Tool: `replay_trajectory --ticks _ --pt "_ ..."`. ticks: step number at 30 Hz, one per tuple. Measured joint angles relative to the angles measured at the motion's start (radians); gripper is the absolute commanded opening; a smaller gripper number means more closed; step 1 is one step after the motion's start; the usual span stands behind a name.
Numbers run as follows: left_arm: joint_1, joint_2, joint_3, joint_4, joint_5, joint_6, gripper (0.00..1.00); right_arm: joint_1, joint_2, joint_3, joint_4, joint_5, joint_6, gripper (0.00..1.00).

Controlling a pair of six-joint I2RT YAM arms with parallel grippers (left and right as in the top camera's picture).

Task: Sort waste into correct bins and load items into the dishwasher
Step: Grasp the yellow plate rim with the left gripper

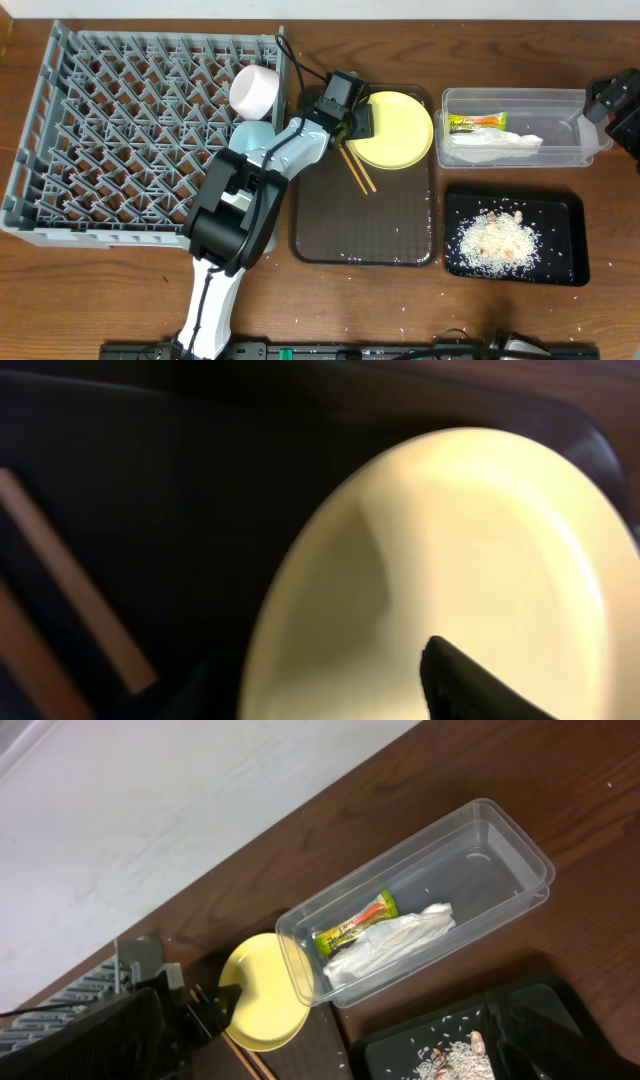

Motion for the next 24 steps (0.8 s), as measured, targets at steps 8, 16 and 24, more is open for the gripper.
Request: replay_trajectory --ticks 8,16,24 --pt "0.000 0.000 0.000 -0.032 -0.130 -0.047 0.40 0.000 0.000 0.000 0.000 0.000 0.000 0.99" --pt "0.000 0.000 0.000 -0.054 -0.183 -0.098 0.25 0.000 0.000 0.000 0.000 0.000 0.000 0.99" --pt "0.002 0.000 0.000 -0.065 -0.158 -0.197 0.07 0.000 0.000 0.000 0.000 0.000 0.000 0.99"
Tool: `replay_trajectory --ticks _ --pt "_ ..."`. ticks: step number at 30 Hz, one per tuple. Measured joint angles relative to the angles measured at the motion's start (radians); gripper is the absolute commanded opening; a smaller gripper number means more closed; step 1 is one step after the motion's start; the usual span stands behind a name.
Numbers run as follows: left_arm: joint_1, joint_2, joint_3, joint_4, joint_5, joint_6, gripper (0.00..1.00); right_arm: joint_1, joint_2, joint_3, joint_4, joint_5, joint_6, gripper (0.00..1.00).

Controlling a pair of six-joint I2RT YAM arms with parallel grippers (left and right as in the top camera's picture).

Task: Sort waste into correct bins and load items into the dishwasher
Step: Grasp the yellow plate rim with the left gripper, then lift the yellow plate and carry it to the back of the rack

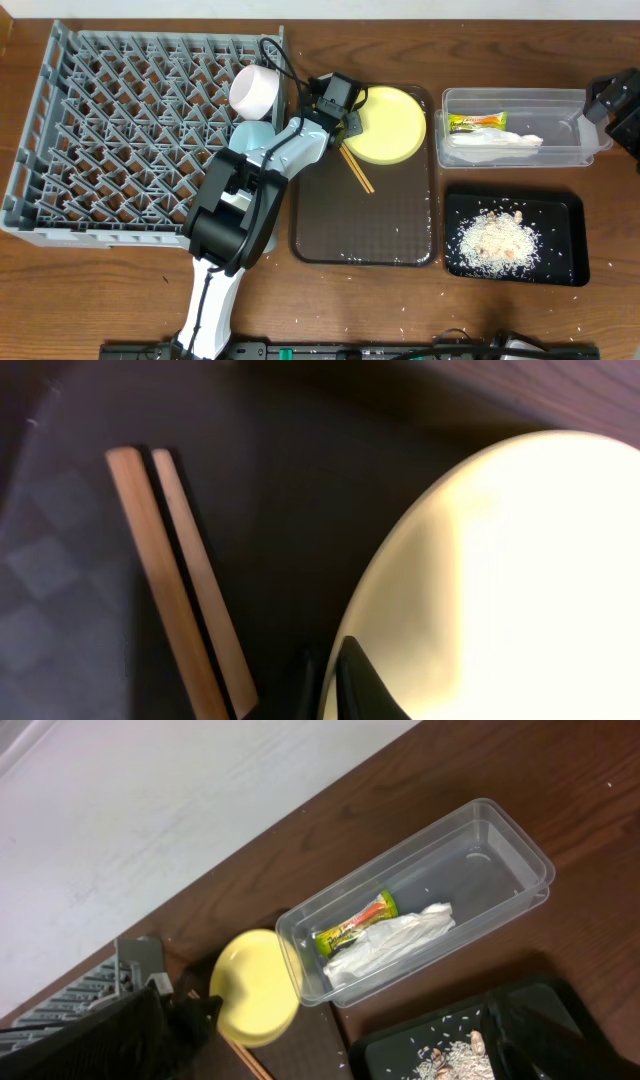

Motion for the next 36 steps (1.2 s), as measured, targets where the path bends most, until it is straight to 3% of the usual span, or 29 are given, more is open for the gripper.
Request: replay_trajectory --ticks 18,32,36 --pt "0.126 -0.016 -0.001 0.066 0.346 -0.057 0.07 0.000 0.000 0.000 0.000 0.000 0.000 0.99" --pt "0.135 -0.333 -0.001 0.057 0.455 0.033 0.08 0.000 0.000 0.000 0.000 0.000 0.000 0.99" --pt "0.177 -0.428 -0.001 -0.008 0.449 0.073 0.07 0.000 0.000 0.000 0.000 0.000 0.000 0.99"
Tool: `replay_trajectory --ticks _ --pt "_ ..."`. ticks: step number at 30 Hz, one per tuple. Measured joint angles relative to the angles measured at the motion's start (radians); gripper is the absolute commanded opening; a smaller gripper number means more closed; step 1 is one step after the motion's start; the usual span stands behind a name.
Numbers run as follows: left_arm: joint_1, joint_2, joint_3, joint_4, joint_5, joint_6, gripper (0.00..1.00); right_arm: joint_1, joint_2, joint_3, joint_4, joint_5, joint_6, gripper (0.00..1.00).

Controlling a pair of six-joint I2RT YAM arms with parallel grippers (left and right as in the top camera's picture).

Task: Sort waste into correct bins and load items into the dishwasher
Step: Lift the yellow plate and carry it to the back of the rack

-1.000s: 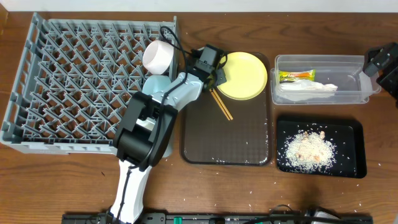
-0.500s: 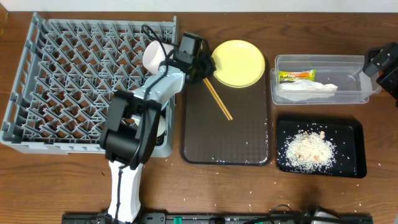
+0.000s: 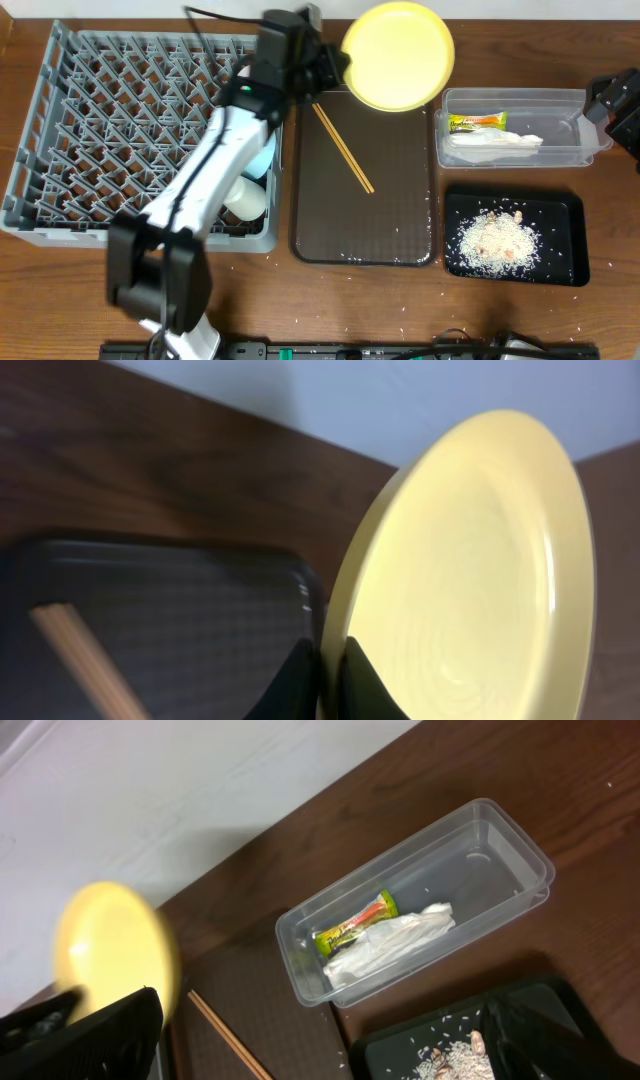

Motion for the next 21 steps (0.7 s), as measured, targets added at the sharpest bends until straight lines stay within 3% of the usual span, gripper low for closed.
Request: replay_trajectory --ticks 10,21 --pt "0.244 -0.125 0.000 -0.226 -0.254 0.218 0.07 0.000 0.000 0.000 0.000 0.000 0.000 0.99" --pt "0.399 -0.136 -0.017 -0.272 -0.443 0.335 0.07 0.000 0.000 0.000 0.000 0.000 0.000 0.99"
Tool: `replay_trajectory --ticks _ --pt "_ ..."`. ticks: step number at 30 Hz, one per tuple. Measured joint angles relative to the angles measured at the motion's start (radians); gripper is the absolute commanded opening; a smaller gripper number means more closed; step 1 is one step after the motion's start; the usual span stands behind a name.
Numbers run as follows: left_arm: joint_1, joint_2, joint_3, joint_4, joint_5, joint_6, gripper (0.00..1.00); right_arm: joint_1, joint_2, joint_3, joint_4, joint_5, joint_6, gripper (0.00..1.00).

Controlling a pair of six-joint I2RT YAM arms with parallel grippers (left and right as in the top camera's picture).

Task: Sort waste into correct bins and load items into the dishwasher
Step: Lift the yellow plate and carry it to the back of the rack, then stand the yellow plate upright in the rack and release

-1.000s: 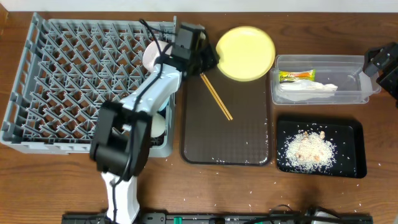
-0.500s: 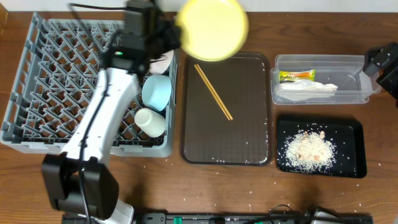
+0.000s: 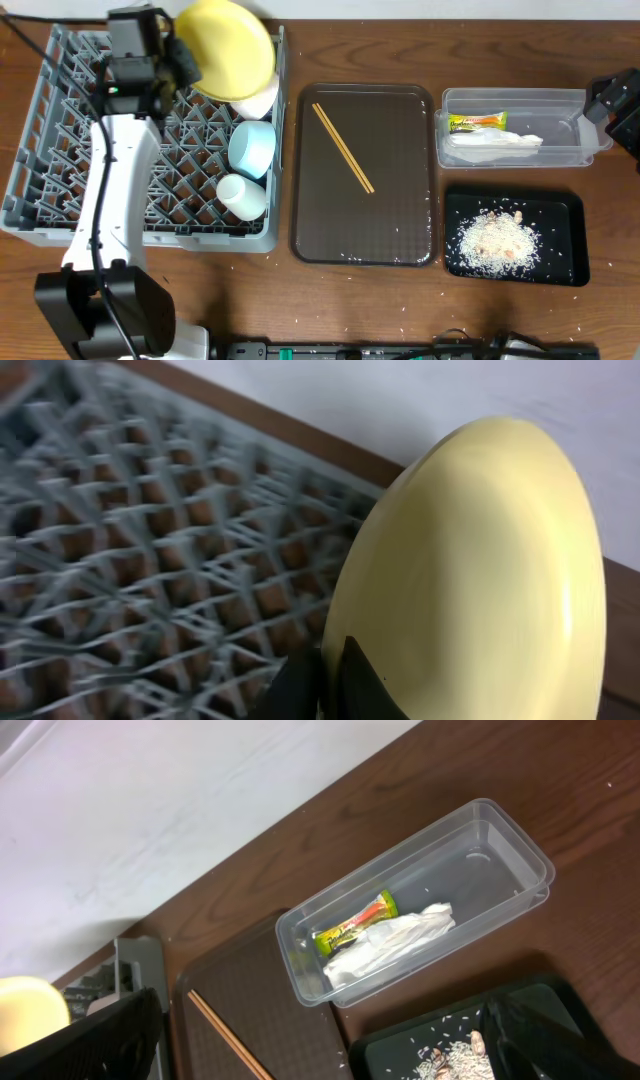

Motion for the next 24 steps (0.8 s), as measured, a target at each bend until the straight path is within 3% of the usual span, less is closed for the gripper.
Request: replay_trajectory --ticks 9,24 --pt "0.140 0.000 -0.032 0.011 -0.045 0.047 0.08 0.000 0.000 0.000 0.000 0.000 0.000 0.99" --pt "0.142 0.121 -0.032 0.026 -0.190 0.113 0.07 0.000 0.000 0.000 0.000 0.000 0.000 0.99"
